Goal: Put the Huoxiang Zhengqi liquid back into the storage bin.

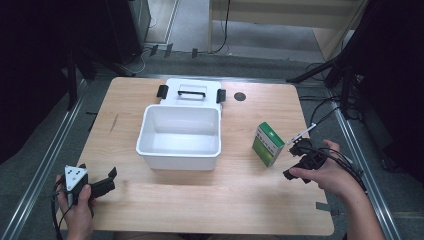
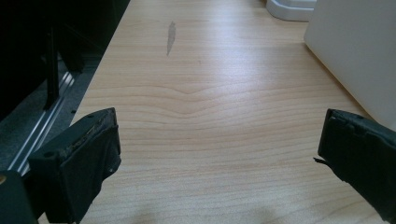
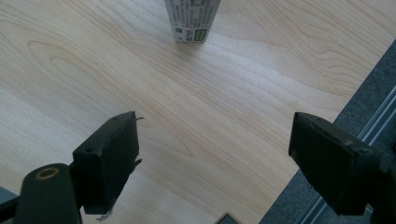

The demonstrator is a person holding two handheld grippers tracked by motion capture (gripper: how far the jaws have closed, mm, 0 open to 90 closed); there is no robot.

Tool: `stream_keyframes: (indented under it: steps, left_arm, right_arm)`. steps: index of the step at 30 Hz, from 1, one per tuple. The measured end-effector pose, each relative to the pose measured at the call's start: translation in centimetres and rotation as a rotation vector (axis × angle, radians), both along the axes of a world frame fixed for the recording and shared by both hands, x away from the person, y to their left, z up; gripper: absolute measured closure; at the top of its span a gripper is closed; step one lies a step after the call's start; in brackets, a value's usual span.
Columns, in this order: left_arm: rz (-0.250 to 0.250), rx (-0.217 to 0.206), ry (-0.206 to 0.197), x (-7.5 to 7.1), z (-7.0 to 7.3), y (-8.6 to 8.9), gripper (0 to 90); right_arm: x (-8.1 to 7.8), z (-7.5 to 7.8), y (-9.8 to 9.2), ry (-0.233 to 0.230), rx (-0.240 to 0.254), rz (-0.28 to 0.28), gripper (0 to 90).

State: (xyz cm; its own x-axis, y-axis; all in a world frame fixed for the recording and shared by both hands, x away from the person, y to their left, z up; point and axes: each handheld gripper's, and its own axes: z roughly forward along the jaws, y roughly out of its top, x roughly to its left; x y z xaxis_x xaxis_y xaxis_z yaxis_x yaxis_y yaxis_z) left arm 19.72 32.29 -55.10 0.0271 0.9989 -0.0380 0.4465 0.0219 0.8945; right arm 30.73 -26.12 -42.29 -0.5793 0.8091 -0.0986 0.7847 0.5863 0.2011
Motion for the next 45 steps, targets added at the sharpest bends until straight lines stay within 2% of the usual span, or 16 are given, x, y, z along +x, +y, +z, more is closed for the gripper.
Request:
stream_keyframes:
  steps: [18, 26, 38, 45]
  left_arm:
    - [0.0, -0.001, 0.001, 0.0, 0.0, 0.0, 0.1]
    - [0.0, -0.001, 0.002, 0.0, 0.0, 0.0, 0.1]
    - [-0.001, -0.006, 0.002, 0.1, 0.0, 0.0, 0.1]
    - [-0.001, -0.005, 0.005, 0.1, 0.0, 0.0, 0.1]
  right_arm:
    - [1.8, 1.8, 2.5, 0.043, -0.021, 0.044, 16.2]
    - [2.7, 2.4, 3.5, 0.057, -0.019, 0.035, 16.4]
    - [4.0, 2.8, 5.3, 0.082, -0.026, 0.031, 23.5]
    - [5.0, 3.0, 6.0, 0.094, -0.018, 0.006, 25.0]
